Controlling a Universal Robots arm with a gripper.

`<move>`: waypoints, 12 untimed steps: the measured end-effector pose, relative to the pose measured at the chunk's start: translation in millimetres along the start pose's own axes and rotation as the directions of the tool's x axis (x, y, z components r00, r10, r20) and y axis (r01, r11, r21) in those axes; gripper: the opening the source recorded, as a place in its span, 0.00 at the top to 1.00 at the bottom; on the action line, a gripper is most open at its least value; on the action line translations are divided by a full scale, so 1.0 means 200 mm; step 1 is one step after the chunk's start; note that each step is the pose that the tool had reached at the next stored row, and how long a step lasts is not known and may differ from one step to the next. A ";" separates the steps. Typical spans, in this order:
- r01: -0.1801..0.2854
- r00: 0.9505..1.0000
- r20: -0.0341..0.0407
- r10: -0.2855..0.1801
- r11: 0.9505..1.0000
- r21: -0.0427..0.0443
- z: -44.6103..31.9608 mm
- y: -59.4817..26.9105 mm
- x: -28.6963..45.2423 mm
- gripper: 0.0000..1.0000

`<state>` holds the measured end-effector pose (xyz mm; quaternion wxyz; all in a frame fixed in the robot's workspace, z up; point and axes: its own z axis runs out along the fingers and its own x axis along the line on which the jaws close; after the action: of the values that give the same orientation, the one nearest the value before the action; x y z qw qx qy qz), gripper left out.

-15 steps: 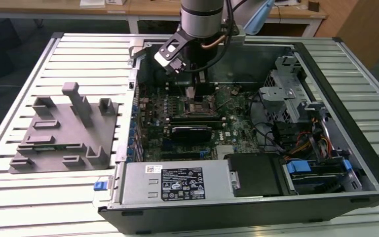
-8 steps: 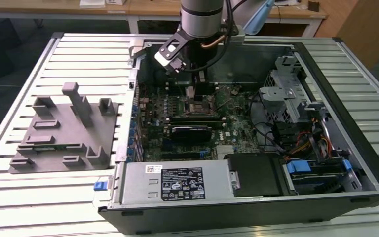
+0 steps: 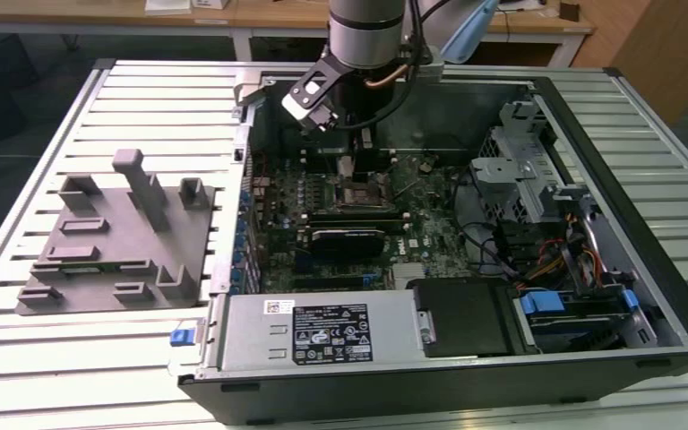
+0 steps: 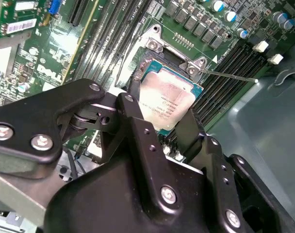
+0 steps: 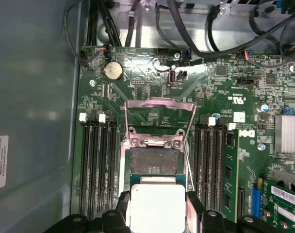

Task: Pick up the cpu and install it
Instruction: 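Pick up the cpu and move it towards the insertion slot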

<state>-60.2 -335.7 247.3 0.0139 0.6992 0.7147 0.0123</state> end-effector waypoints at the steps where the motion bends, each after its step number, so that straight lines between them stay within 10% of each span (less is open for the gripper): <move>1: 0.000 1.000 0.000 0.000 1.000 0.000 0.005 0.003 0.006 0.46; 12: -0.002 1.000 0.000 0.002 1.000 0.000 0.088 0.019 0.010 0.46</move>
<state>-55.9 -333.7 229.9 0.0138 0.7000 0.7139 0.0124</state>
